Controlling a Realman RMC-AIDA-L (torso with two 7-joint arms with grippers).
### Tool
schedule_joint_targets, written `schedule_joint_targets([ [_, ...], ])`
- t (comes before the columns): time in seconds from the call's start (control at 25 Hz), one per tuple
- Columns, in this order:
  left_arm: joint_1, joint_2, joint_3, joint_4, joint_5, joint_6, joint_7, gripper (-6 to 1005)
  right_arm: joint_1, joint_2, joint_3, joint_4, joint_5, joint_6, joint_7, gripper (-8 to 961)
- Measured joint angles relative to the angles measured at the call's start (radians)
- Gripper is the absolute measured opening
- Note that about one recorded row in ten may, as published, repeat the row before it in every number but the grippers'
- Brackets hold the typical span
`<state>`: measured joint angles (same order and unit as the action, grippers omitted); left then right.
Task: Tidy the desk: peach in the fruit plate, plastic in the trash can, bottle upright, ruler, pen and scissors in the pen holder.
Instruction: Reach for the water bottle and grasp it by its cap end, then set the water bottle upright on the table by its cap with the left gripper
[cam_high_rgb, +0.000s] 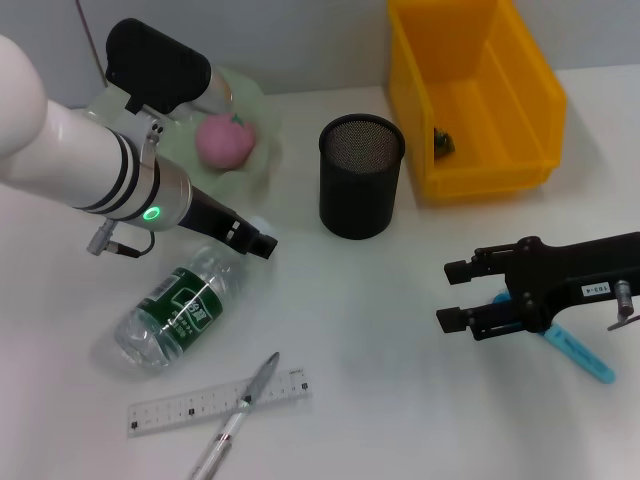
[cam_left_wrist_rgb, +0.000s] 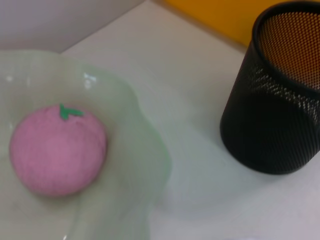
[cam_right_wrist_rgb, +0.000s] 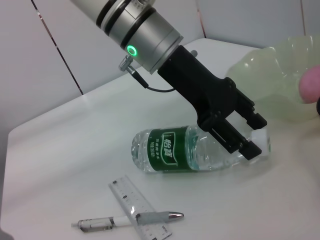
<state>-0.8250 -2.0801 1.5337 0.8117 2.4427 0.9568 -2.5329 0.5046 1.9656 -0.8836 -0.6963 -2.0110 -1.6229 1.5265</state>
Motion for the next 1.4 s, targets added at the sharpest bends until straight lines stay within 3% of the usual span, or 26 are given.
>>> schedule_joint_targets([
  [0.6,0.0,0.0,0.005,-0.025,0.001,-0.026,0.011,722,-0.002,0.005,0.0,0.002,-0.002,0.009,-0.002,755],
  [1.04,0.029,0.0,0.056,0.022,-0.023,-0.043,0.015,446,-0.006,0.006,0.0,0.001,-0.002,0.009,0.0,755],
  [1.4,0.074,0.002,0.058,0.115,-0.025,-0.003,0.007,445,-0.013,0.005,0.0,0.001,0.001,0.004,0.002,754],
])
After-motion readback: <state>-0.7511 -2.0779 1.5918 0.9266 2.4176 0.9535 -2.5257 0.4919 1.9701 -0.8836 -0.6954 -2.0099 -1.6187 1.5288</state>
